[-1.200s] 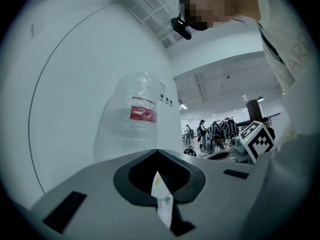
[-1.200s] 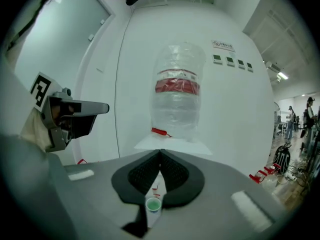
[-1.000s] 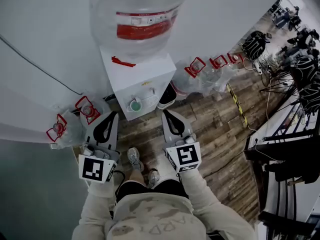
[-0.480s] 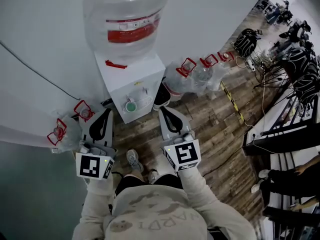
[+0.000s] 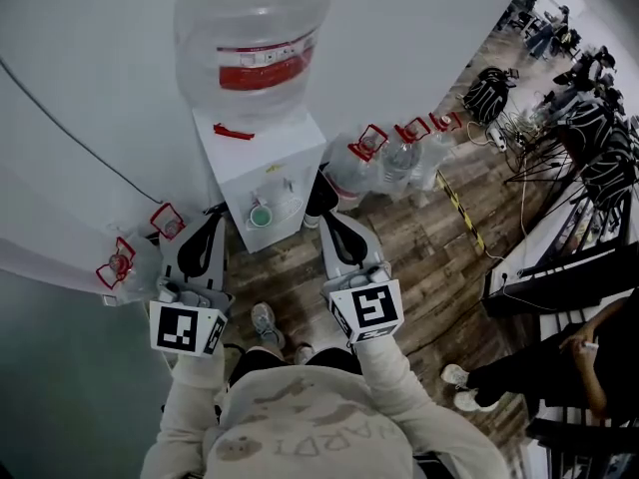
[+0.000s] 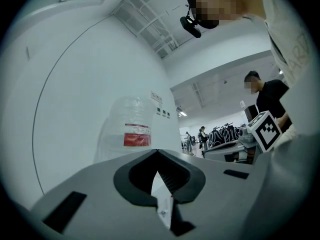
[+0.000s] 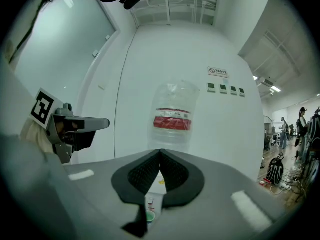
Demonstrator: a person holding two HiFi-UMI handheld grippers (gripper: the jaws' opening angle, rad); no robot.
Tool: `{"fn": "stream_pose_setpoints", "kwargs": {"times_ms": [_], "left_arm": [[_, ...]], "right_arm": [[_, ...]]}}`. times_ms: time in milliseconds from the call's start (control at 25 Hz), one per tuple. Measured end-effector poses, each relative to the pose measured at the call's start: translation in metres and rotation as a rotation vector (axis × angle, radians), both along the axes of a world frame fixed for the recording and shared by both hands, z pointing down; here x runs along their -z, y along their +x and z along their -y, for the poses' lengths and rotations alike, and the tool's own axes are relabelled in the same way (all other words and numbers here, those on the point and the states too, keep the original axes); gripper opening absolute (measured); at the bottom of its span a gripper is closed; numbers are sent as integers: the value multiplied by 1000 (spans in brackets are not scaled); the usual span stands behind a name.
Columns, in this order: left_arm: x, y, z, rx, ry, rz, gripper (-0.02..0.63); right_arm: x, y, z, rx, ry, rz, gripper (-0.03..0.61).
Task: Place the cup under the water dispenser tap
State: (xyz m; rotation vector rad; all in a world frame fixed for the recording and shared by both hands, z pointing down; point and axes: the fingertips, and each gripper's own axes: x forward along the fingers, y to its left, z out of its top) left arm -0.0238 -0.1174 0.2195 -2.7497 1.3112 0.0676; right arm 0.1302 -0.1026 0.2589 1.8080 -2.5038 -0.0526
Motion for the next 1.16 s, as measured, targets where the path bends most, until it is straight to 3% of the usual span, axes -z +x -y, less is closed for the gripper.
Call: {"fn": "stream_pose_setpoints", "kwargs": {"times_ms": [1160], "left_arm": [[20, 14, -24, -18, 36, -21, 5]], "right_arm": [[24, 10, -25, -25, 66, -2, 9]]}}
